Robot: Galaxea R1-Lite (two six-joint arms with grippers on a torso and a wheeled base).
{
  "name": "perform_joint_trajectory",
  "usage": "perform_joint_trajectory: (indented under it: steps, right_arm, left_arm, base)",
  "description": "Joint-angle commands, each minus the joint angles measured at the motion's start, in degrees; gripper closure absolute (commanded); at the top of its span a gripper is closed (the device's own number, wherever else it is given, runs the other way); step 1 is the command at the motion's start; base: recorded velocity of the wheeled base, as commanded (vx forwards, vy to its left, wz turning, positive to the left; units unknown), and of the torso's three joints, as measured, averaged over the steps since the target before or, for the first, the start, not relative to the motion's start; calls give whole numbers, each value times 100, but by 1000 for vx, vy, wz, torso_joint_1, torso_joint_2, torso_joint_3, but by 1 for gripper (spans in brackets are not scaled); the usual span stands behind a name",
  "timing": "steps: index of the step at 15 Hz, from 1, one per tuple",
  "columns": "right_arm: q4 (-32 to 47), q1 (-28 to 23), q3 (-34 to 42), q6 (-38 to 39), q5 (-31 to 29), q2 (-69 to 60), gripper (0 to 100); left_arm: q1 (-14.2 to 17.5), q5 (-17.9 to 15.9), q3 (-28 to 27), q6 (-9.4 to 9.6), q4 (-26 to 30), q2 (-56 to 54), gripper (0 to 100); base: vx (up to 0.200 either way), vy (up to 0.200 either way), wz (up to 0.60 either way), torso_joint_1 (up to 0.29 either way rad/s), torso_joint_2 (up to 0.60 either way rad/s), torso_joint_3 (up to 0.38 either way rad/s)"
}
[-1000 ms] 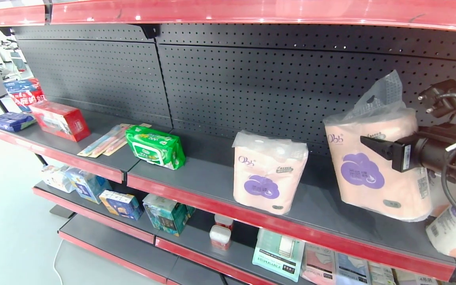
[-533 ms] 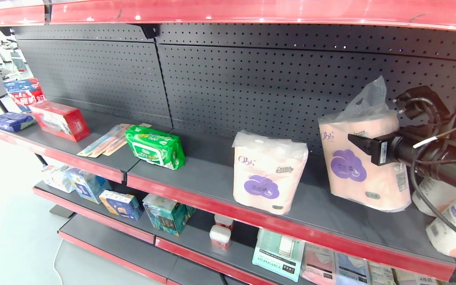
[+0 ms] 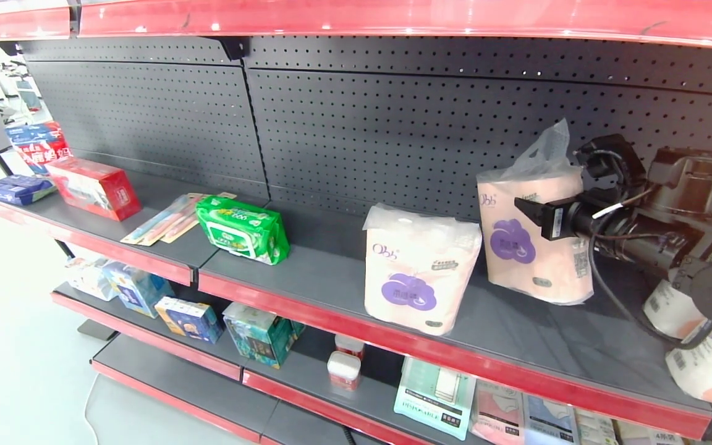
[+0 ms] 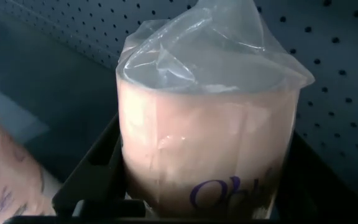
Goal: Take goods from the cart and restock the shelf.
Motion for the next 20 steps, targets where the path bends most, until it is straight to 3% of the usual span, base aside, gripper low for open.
perform_joint_trajectory:
  steps: [1, 4, 7, 12, 20]
  right_arm:
    - [-50, -18, -341, 76, 290, 464, 100]
    - [-112, -36, -719, 208, 773, 771, 100]
    - [-578, -44, -956, 234, 1854, 1202, 100]
    - [-630, -308, -1527, 137, 2962, 1747, 100]
    - [-630, -370, -2406, 93, 3762, 2371, 100]
  left_arm:
    - [2, 2, 0, 0, 2, -2, 0]
    - [2, 2, 0, 0, 2, -2, 0]
    - [2, 2, 0, 0, -7, -2, 0]
    - [2, 2, 0, 0, 2, -2, 0]
    - [2, 2, 0, 0, 2, -2, 0]
  base:
    - [0, 0, 0, 0, 0, 0]
    - [0, 0, 0, 0, 0, 0]
    - [0, 0, 0, 0, 0, 0]
    - [0, 0, 0, 0, 0, 0]
    - [0, 0, 0, 0, 0, 0]
